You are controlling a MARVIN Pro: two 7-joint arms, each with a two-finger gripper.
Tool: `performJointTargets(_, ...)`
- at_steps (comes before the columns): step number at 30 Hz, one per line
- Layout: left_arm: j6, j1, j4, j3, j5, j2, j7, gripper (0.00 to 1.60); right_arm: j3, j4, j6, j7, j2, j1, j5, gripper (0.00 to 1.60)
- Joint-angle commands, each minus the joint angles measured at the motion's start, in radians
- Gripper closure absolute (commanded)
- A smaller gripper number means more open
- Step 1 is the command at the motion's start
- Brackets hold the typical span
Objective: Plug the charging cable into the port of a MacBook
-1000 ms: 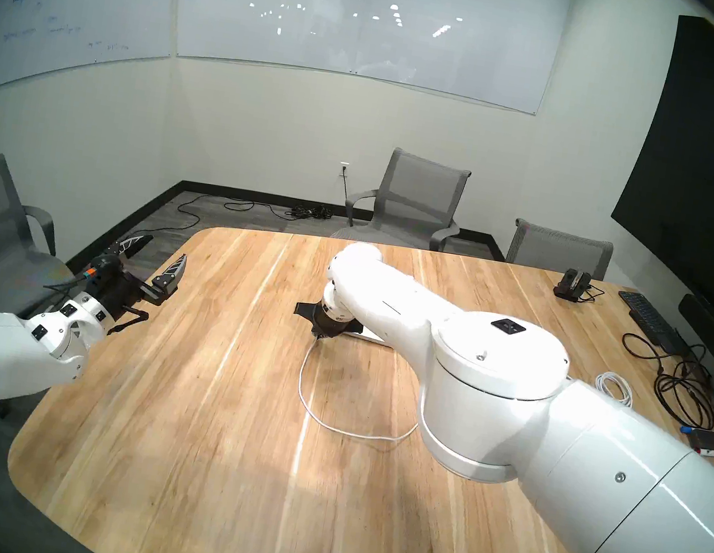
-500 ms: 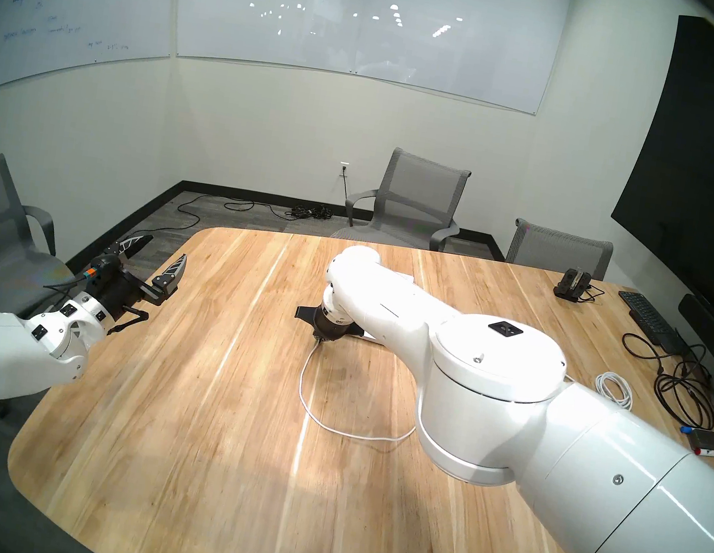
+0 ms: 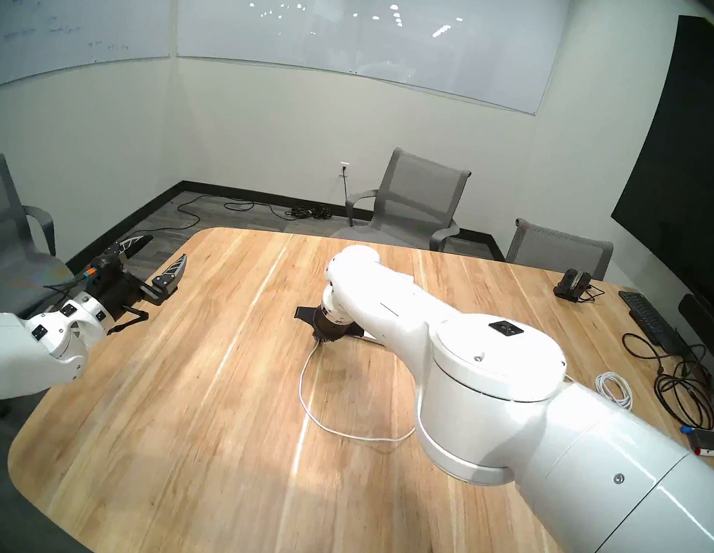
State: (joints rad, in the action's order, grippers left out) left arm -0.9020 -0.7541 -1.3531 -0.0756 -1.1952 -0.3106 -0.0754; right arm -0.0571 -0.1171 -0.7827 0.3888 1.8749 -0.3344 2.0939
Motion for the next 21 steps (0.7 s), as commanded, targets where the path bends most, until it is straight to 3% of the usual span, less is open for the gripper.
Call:
performJointTargets(1, -0.006, 0.015, -0.002, -0.013, 0.001, 0.001, -0.001, 0.00, 0.002, -0.004, 0.004, -0.005, 0.002, 0.013, 0.000, 1.60)
performJointTargets(21, -0.006, 0.015, -0.002, -0.013, 0.001, 0.001, -0.001, 0.00, 0.005, -0.006, 0.003, -0.007, 0.000, 0.013, -0.004, 1.60)
